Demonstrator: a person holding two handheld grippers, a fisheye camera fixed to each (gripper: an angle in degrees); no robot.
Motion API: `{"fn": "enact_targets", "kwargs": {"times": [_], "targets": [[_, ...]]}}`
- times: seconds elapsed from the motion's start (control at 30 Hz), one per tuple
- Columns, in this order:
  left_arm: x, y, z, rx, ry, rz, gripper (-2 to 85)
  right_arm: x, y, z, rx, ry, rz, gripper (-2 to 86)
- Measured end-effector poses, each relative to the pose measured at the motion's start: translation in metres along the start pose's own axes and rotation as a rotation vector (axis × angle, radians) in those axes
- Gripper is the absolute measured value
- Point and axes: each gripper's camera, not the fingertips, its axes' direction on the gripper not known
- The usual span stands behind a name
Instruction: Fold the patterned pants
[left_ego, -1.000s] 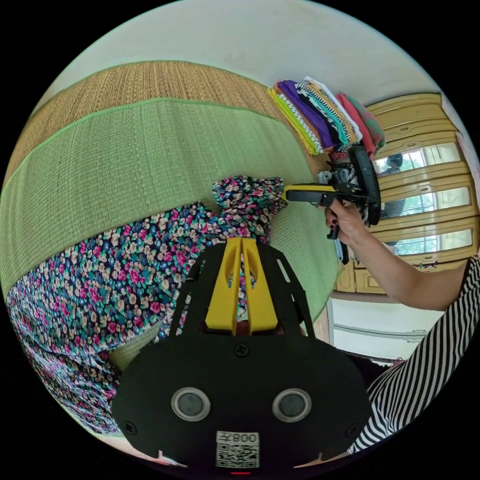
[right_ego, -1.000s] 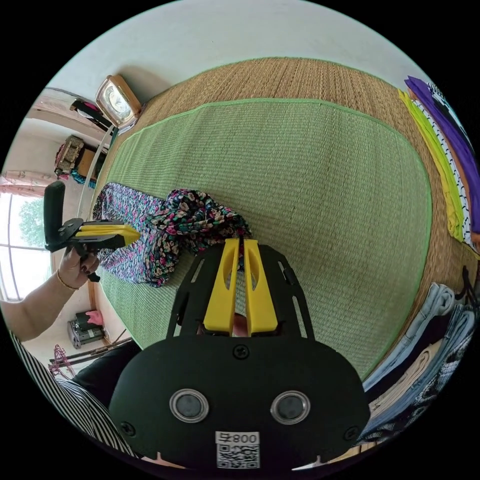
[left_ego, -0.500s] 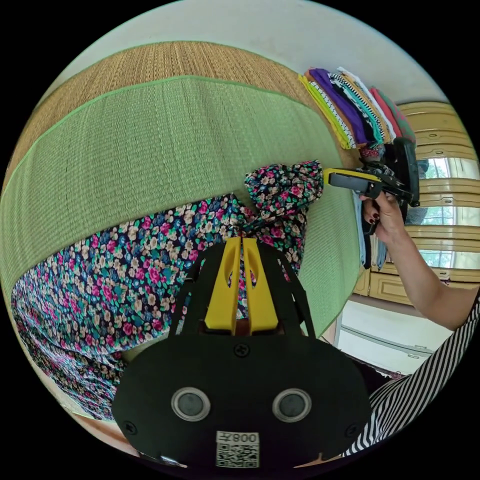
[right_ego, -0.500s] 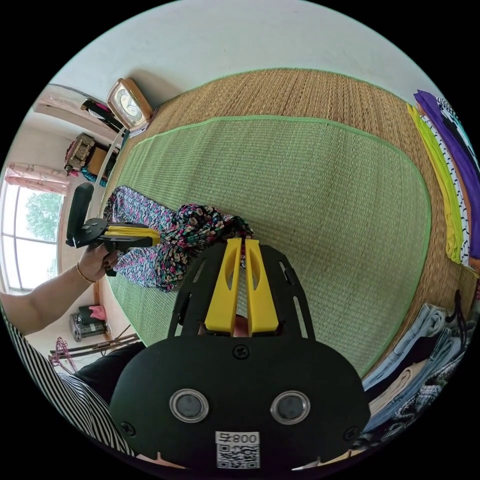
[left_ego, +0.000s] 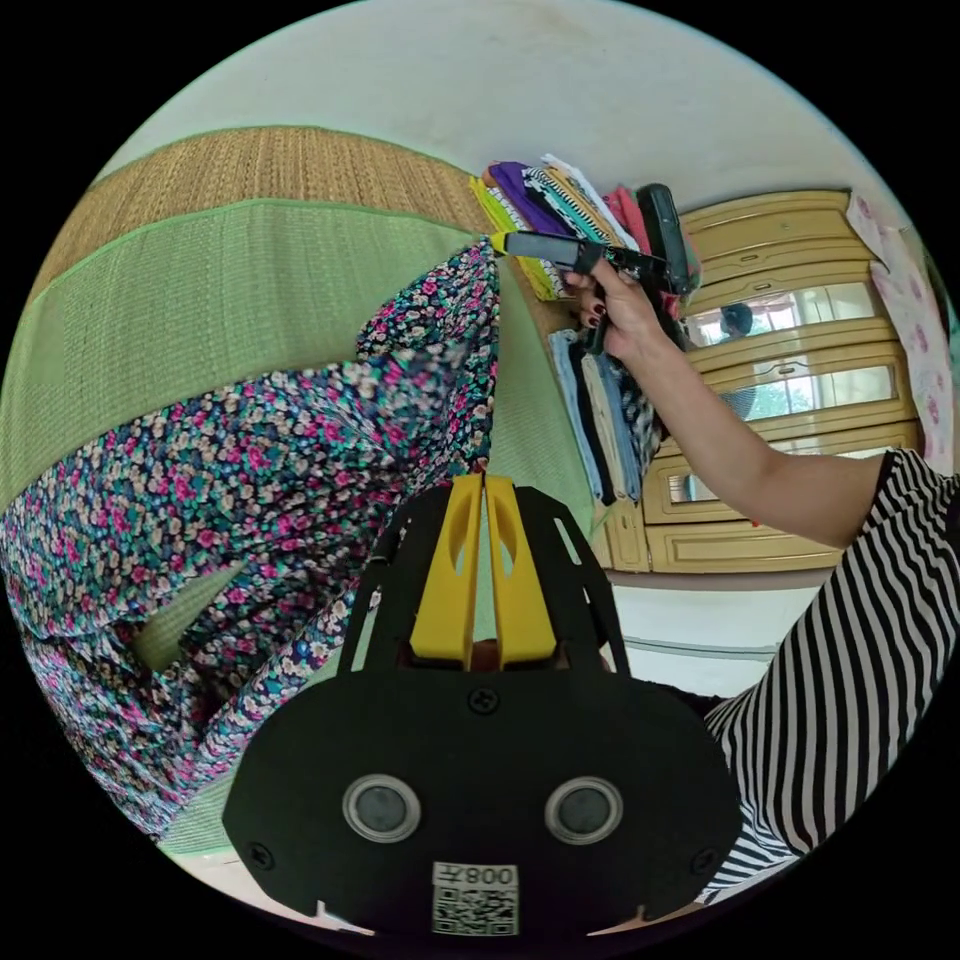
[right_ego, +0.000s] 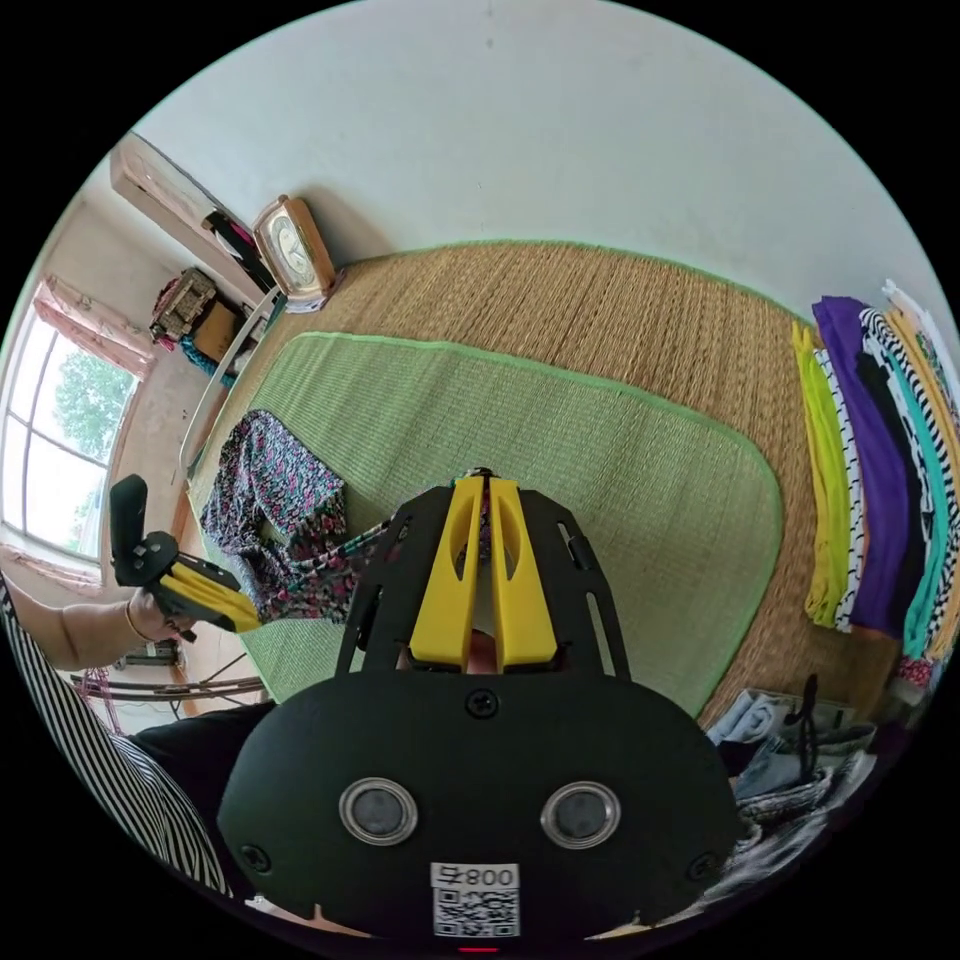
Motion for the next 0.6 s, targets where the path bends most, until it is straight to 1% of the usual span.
{"fn": "enact_targets", "kwargs": {"times": [0.13,0.2,0.33,0.43,0.5,0.53,0.57,0.6], "targets": [[0.009,0.005,0.012,0.034,0.065,-0.001,0.3,-0.003,-0.004,-0.037,-0.012,0.013,-0.044,0.6],[0.011,0.007,0.019,0.016,0.076,0.011,0.3,-0.006,-0.003,-0.052,-0.052,0.005,-0.062,0.5],[0.011,0.015,0.046,-0.081,0.123,0.035,0.4,-0.018,-0.002,-0.074,-0.202,0.025,-0.118,0.5],[0.004,0.027,0.074,-0.147,0.118,0.019,0.4,-0.011,-0.009,-0.058,-0.325,0.04,-0.114,0.4],[-0.001,0.034,0.098,-0.224,0.092,0.013,0.4,0.004,-0.011,-0.033,-0.395,0.038,-0.06,0.3],[-0.003,0.039,0.116,-0.299,0.058,0.014,0.4,0.017,-0.01,-0.015,-0.433,0.077,-0.01,0.1],[-0.004,0.045,0.13,-0.346,0.026,0.022,0.4,0.027,-0.006,0.0,-0.504,0.12,0.038,-0.1],[-0.004,0.048,0.136,-0.365,0.015,0.027,0.4,0.029,-0.003,0.004,-0.514,0.127,0.046,-0.1]]}}
